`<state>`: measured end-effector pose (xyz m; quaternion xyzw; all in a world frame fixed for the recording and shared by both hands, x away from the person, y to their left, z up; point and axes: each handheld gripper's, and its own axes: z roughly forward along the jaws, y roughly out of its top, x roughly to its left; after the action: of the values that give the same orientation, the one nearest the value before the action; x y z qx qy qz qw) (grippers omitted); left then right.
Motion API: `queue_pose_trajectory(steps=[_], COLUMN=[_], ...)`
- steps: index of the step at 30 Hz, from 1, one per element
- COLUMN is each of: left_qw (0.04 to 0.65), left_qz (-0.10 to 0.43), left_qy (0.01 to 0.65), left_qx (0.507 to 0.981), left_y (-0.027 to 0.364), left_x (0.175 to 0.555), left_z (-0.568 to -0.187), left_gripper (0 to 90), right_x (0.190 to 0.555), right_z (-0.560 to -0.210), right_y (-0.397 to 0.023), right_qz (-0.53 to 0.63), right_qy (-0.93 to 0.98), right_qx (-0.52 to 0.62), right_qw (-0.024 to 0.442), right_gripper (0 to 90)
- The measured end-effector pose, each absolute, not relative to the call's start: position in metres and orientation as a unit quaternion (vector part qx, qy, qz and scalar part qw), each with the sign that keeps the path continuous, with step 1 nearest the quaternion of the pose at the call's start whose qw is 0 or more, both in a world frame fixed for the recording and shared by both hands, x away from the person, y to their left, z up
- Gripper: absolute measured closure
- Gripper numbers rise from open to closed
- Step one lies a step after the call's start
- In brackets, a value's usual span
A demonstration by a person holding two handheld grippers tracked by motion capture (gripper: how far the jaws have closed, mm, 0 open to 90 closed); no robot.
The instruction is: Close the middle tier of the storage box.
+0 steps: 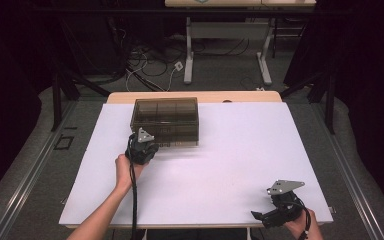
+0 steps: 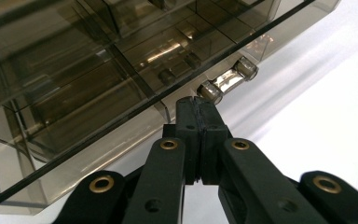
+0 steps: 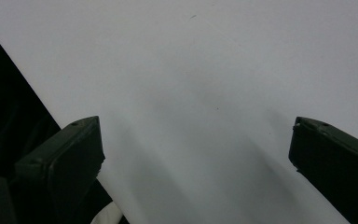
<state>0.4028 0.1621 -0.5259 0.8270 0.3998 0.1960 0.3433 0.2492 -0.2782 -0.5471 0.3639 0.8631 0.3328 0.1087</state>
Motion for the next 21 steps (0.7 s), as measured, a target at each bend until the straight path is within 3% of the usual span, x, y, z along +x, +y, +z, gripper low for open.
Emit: queue_pose_trajectory(steps=[21], left_qw=[0.336], left_qz=[0.209], left_qy=[0.409], left_qx=[0.822], left_y=[0.164], left_x=[0.418], left_z=[-0.518], left_gripper=[89.2], right_x=[0.249], right_z=[-0.547], right_y=[-0.278], right_qz=[0.33], right_qy=[0.865], right_qx=[0.363], right_qw=[0.106], right_gripper=[2.3])
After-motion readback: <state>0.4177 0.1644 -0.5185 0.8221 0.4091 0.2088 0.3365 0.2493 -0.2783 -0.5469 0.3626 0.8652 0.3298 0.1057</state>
